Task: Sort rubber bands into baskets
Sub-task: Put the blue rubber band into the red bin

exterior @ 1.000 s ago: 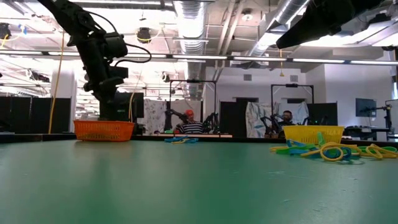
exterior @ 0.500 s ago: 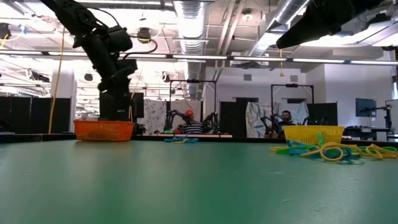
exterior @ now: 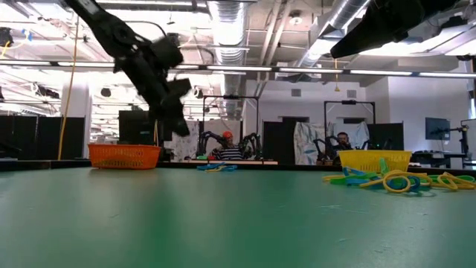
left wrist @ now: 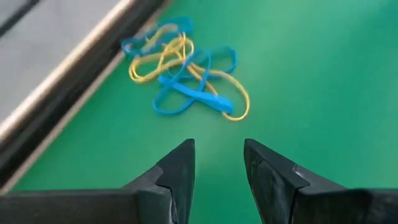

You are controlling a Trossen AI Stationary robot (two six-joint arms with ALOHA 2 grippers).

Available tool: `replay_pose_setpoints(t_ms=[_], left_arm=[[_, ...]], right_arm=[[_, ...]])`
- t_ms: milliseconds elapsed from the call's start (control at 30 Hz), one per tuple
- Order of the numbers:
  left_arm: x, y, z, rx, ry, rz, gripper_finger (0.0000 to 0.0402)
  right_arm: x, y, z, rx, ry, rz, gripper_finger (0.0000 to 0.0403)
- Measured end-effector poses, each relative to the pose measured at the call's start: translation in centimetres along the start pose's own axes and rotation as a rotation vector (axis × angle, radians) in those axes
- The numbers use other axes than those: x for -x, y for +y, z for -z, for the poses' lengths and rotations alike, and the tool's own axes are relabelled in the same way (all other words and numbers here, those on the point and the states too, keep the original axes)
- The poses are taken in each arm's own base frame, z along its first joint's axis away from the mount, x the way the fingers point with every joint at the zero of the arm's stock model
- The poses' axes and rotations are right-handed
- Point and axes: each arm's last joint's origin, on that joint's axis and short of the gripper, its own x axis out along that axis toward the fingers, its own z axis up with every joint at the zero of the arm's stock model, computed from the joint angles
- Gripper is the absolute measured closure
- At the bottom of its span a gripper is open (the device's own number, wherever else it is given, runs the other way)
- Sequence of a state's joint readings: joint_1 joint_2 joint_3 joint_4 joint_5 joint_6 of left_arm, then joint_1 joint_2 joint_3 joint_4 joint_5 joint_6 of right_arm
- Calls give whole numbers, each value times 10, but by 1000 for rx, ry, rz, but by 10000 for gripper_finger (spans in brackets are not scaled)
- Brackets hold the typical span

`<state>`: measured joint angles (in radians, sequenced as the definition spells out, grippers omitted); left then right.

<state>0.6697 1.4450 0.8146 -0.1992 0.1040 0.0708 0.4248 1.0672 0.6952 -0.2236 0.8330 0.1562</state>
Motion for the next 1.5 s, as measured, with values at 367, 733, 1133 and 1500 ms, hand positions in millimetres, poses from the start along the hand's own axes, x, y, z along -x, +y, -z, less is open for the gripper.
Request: replay_pose_setpoints(t_ms=[367, 733, 1133, 1500], left_arm=[[-56, -8, -9, 24, 108, 81, 273], [-63, -22, -19, 40, 67, -34, 274], [-103, -18, -8, 157, 157, -12, 274], [-105, -12, -28, 149, 128, -99, 285]], right_arm=[[0, 1, 0, 3, 5, -22, 180], [-2, -2, 0, 3, 11, -9, 180], [-1, 0, 0, -1, 6, -21, 180], [-1, 1, 1, 5, 12, -41, 180]])
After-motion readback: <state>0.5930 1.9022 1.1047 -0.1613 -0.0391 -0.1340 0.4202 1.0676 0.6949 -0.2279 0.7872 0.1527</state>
